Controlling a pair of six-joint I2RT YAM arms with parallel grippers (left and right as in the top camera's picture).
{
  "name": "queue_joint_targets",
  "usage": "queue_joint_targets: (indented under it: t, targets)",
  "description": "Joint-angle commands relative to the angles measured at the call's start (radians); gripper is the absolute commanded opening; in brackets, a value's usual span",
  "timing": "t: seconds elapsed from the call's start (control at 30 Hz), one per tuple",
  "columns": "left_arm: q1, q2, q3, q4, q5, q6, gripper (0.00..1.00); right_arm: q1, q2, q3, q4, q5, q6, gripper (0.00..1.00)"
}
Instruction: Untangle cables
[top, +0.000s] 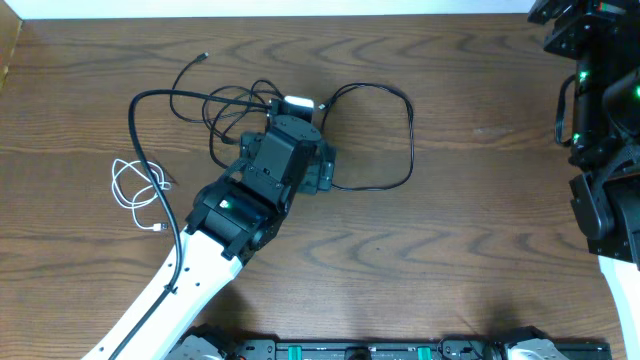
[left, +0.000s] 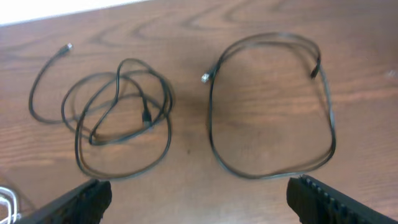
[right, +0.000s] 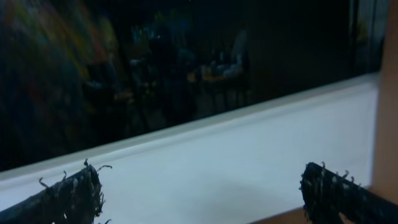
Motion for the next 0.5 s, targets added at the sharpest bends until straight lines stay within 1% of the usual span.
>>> queue_joint_targets:
  t: [0.0,0.1,0.13,0.27,0.47]
  targets:
    - [0.002,0.003,0.003,-0.041,-0.021,0.006,0.94,-0.005,-0.007,0.006,-0.032,0.004,-0.225,0.99]
    - [0.002,0.006,0.003,-0.072,-0.021,0.006,0.94,-0.005,-0.019,0.006,-0.146,0.004,-0.383,0.99]
    - [0.002,0.006,0.003,-0.076,-0.021,0.006,0.94,-0.005,-0.029,0.002,-0.177,0.003,-0.409,0.99]
    - [0.002,0.006,0.003,-0.079,-0.021,0.006,0.94,-0.006,-0.16,-0.082,-0.265,-0.013,-0.414,0.99]
    - [0.002,0.006,0.003,-0.079,-0.021,0.006,0.94,-0.064,-0.426,-0.293,-0.267,-0.148,-0.411,0.99]
